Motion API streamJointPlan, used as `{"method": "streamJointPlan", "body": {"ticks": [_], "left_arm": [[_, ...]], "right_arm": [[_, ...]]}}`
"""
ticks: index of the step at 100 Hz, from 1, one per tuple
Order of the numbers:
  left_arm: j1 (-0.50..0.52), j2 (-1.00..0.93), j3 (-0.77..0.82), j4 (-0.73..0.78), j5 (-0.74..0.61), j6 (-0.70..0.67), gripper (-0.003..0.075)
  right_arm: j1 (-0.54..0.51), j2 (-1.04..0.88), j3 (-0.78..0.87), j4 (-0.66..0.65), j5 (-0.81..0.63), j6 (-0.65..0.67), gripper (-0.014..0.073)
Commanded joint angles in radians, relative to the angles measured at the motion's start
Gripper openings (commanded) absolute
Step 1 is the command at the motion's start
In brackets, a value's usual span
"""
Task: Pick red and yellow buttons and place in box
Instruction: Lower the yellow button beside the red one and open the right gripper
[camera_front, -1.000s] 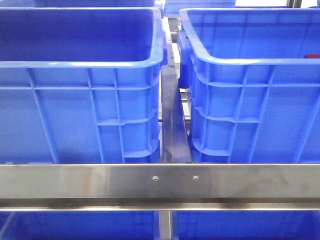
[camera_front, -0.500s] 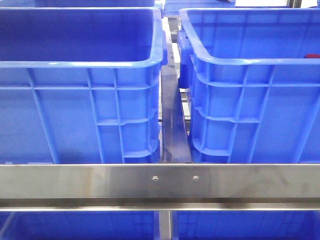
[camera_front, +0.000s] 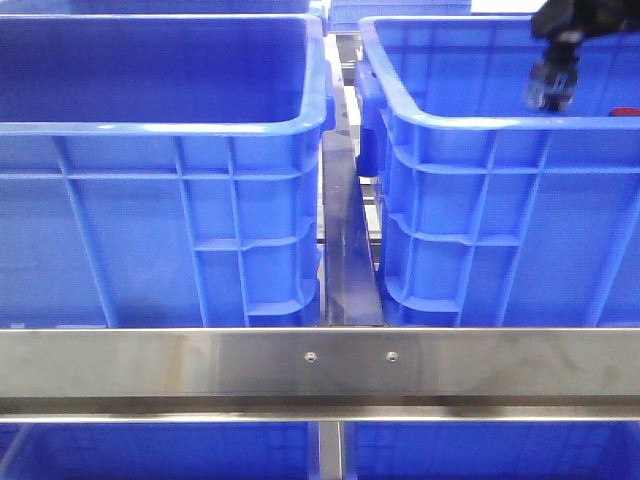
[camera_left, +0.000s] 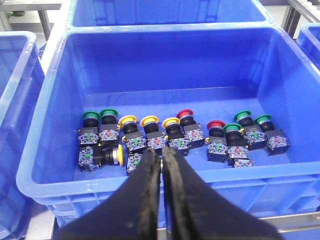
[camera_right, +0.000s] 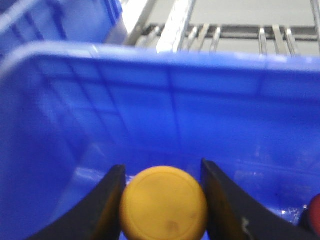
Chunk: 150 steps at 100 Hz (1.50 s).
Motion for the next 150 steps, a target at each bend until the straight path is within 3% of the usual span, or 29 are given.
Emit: {"method": "streamJointPlan", "body": {"ticks": [1, 60, 105, 117, 136, 150], "left_arm": [[0.003, 0.009, -0.024, -0.001, -0.079, -0.01, -0.0019], [0.003, 0.009, -0.024, -0.001, -0.077, -0.01, -0.0019], [0.003, 0.009, -0.024, -0.002, -0.072, -0.01, -0.0019], [0.003, 0.009, -0.024, -0.002, -0.071, -0.01, -0.0019], [0.003, 0.009, -0.024, -0.002, -0.067, -0.01, -0.0019], [0.003, 0.009, -0.024, -0.002, -0.067, -0.01, -0.0019]], "right_arm": [[-0.004, 0.011, -0.064, 0.113, 0.027, -0.03, 0.0161], [-0.004, 0.256, -0.275, 0.113, -0.003, -0.034, 0.0161], [-0.004, 0.306, -0.288, 0.113, 0.014, -0.034, 0.0168], [-0.004, 0.306, -0.288, 0.113, 0.024, -0.034, 0.026], [-0.004, 0.304, -0.288, 0.113, 0.027, -0.033, 0.0533], [-0.004, 0.285, -0.288, 0.113, 0.021, -0.033, 0.0584]]}}
